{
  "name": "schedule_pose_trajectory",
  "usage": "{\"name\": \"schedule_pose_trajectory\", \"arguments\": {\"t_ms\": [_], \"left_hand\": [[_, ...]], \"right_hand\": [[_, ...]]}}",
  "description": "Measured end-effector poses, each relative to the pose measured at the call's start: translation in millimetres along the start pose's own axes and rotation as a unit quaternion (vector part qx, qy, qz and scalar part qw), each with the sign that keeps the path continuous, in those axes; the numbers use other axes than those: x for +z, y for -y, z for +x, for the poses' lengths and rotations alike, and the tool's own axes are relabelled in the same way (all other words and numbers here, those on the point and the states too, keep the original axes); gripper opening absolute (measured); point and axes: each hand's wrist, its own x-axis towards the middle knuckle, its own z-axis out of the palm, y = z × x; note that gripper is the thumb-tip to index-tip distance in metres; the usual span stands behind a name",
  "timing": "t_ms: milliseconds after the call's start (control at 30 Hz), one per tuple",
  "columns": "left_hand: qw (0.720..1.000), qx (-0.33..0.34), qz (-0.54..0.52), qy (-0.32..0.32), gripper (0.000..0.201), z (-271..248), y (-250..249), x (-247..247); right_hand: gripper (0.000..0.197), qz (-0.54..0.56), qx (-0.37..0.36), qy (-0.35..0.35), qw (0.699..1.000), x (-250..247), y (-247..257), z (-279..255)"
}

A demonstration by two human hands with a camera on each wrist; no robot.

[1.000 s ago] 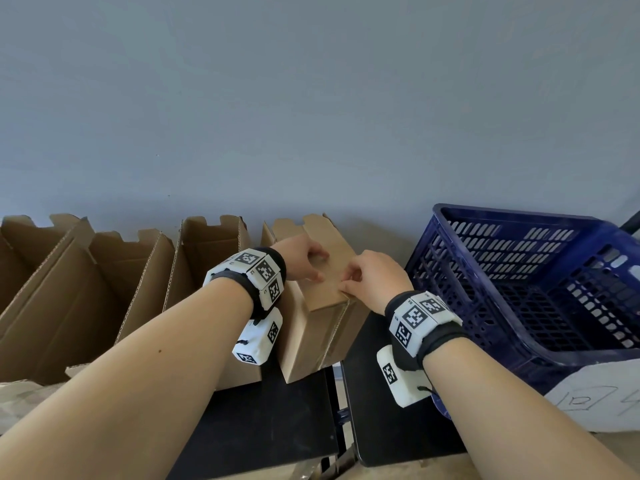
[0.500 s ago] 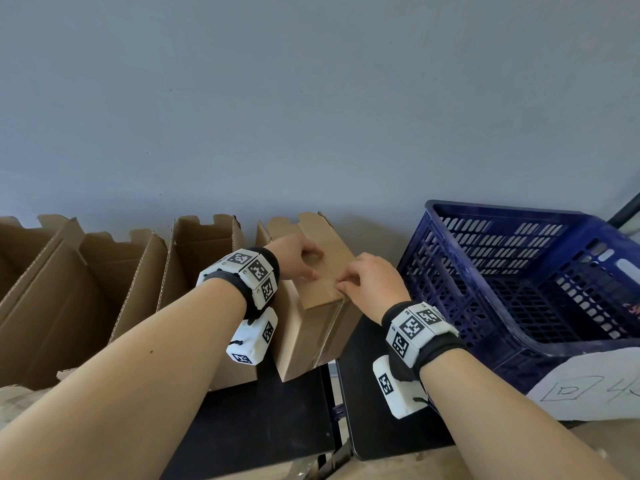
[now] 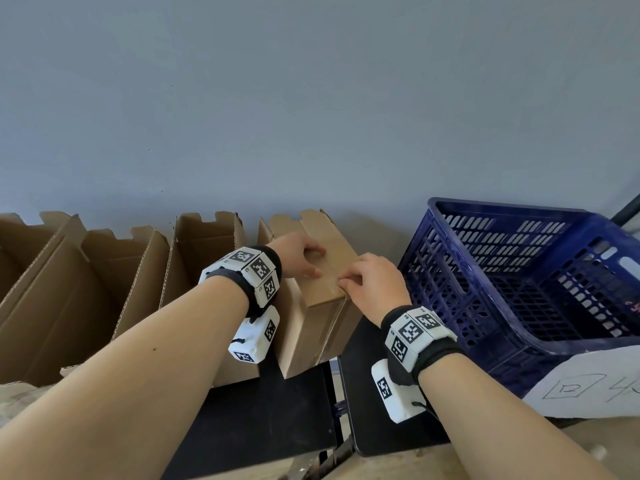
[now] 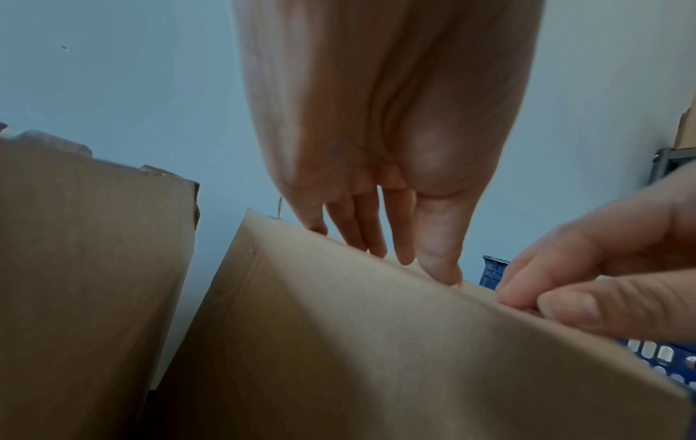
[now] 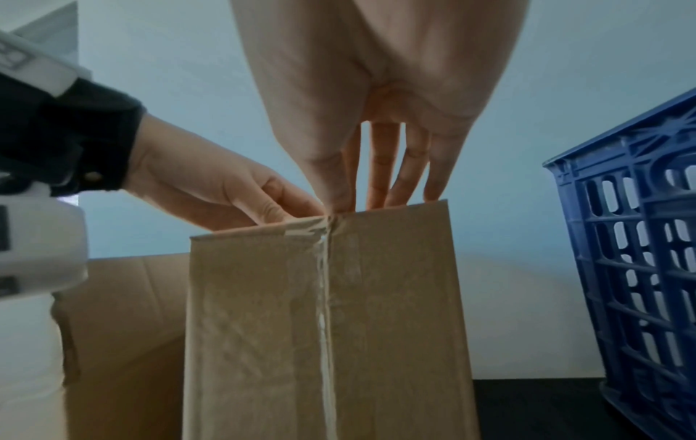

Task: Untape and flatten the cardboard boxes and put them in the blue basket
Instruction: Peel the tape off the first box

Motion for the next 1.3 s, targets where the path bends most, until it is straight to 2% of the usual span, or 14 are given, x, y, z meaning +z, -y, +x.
{"name": "schedule_pose_trajectory", "arguments": {"t_ms": [133, 267, 333, 567, 733, 1000, 1100, 1300], "left_hand": [[1.0, 0.007, -0.006, 0.001, 0.055, -0.5, -0.6, 0.0], [1.0, 0.014, -0.005, 0.001, 0.055, -1.1, -1.1, 0.3], [1.0, 0.015, -0.004, -0.001, 0.055, -1.5, -0.4, 0.3], [1.0, 0.012, -0.017, 0.001, 0.054, -1.4, 2.5, 2.0], [1.0, 0.016, -0.014, 0.002, 0.054, -1.3, 1.1, 1.7], [1.0, 0.016, -0.011, 0.012, 0.055, -0.1, -2.0, 4.1], [1.0, 0.018, -0.006, 0.01, 0.055, -0.8, -3.0, 3.8], [1.0, 0.014, -0.007, 0.007, 0.055, -0.8, -4.0, 4.0]], "right_hand": [[0.009, 0.04, 0.044, 0.016, 0.998, -7.9, 5.7, 3.0], [0.022, 0.099, 0.124, 0.013, 0.987, -3.5, 17.2, 9.8], [0.021, 0.115, 0.144, 0.01, 0.983, -1.3, 20.7, 11.4], [0.007, 0.142, 0.163, 0.028, 0.976, -5.9, 19.1, 14.1], [0.01, 0.166, 0.17, 0.034, 0.971, -5.8, 16.9, 14.5], [0.017, 0.13, 0.182, 0.043, 0.974, -2.2, 24.3, 18.5], [0.013, 0.142, 0.196, 0.046, 0.969, -1.3, 23.5, 21.0], [0.021, 0.17, 0.201, 0.083, 0.961, -9.2, 16.9, 23.5]]}}
